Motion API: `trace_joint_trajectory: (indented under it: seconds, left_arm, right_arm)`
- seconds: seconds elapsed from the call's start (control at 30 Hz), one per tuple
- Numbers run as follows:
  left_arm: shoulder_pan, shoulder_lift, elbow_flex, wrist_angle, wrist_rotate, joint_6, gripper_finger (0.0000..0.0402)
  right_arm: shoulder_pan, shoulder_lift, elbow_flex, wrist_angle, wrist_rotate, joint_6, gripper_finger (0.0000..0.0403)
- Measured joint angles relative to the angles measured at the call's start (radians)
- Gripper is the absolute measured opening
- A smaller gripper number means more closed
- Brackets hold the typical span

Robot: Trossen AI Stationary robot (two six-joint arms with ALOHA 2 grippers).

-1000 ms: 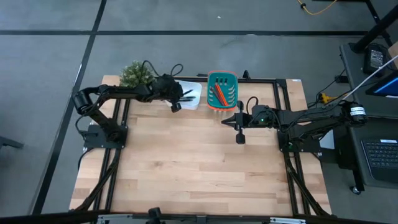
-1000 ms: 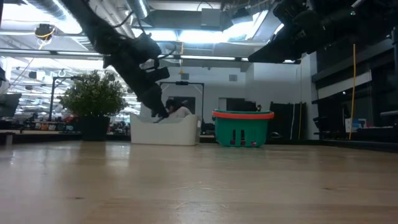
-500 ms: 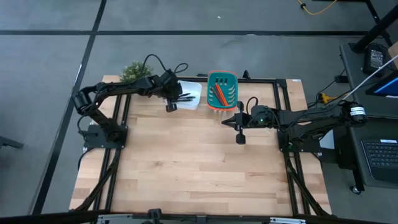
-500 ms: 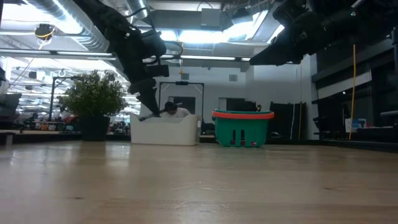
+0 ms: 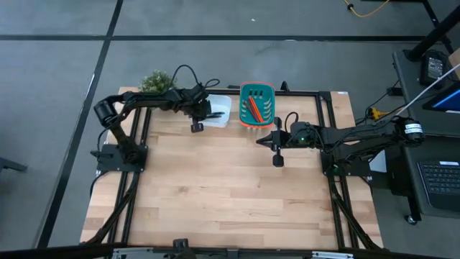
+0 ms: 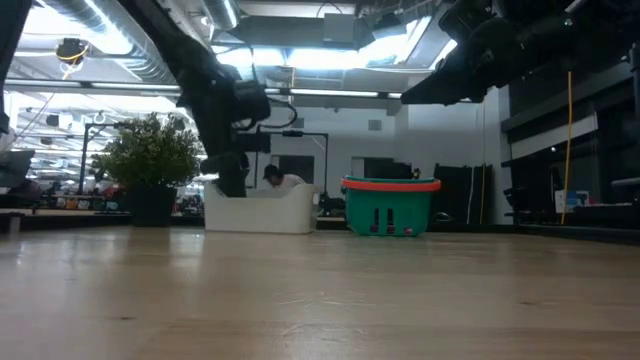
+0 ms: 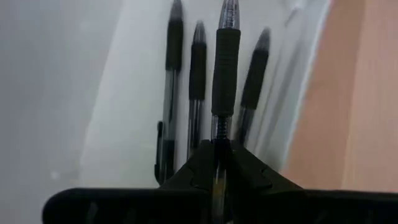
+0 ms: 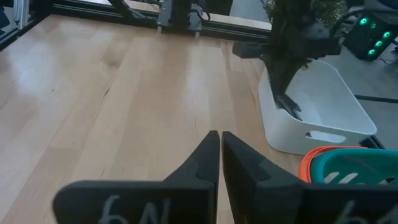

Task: Sort pens & pencils
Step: Put the black pen into the white bin, then return to Home Position

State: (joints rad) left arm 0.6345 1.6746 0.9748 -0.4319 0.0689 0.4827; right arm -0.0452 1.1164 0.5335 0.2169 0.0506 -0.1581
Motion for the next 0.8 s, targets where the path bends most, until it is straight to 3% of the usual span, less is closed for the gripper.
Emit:
trace_joint_trajectory:
  seconds: [0.33,0.5,0.8]
  left_arm:
    - [0.018,0.01,0.001,0.07,-0.079,0.021,0.0066]
    - [0.01,0.012,0.068,0.057,-0.089,0.013,0.0071]
    - [-0.024,0.011,0.261,-0.176,-0.085,-0.117,0.0074]
  right_arm:
    - [0.0,0.0,0.0,0.0,0.0,-0.002,0.0021]
    - [0.0,0.0,0.0,-0.003,0.0,-0.003,0.0021]
    - [0.0,0.0,0.0,-0.004,0.001,-0.004,0.0021]
